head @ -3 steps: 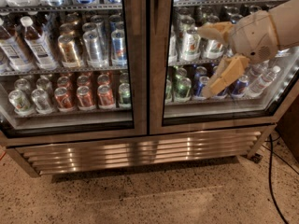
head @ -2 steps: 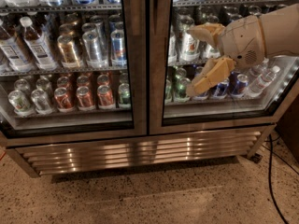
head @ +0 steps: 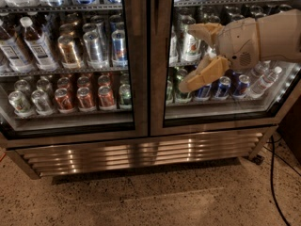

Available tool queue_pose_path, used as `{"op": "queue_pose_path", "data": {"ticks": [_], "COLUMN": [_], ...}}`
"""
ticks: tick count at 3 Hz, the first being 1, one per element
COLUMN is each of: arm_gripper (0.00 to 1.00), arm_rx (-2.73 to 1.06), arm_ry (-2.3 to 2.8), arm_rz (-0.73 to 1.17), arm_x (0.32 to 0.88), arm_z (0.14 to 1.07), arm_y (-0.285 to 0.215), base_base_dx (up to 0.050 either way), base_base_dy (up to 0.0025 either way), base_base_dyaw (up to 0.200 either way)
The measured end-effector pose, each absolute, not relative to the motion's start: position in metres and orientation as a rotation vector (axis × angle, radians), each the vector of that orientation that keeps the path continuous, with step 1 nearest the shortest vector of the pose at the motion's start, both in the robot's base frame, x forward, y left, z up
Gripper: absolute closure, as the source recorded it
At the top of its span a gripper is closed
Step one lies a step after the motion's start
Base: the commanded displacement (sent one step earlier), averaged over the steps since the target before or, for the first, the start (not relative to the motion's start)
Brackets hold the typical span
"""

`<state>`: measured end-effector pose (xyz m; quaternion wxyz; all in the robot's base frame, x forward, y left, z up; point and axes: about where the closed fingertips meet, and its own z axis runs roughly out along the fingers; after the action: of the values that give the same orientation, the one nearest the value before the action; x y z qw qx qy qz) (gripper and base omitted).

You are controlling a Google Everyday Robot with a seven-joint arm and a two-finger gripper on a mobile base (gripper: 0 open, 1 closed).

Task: Open left fridge door

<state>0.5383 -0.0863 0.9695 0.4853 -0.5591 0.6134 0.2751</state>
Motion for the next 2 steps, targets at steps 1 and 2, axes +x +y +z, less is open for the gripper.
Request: {"op": "queue_pose_path", "data": {"ticks": [1,2], "arm_gripper": [0.00,0.00], "arm_rx": [-1.297,-1.300], "arm_ry": [1.488,1.488], "arm_rz": [0.626,0.626], "arm_x": [0.5548,0.5546], "arm_z": [0.9775,0.9774], "arm_y": [-0.0854,-0.0852], "base_base_dx": [0.000,0.000], "base_base_dy": [0.00000,0.00000], "base_base_dyaw": [0.000,0.000]}}
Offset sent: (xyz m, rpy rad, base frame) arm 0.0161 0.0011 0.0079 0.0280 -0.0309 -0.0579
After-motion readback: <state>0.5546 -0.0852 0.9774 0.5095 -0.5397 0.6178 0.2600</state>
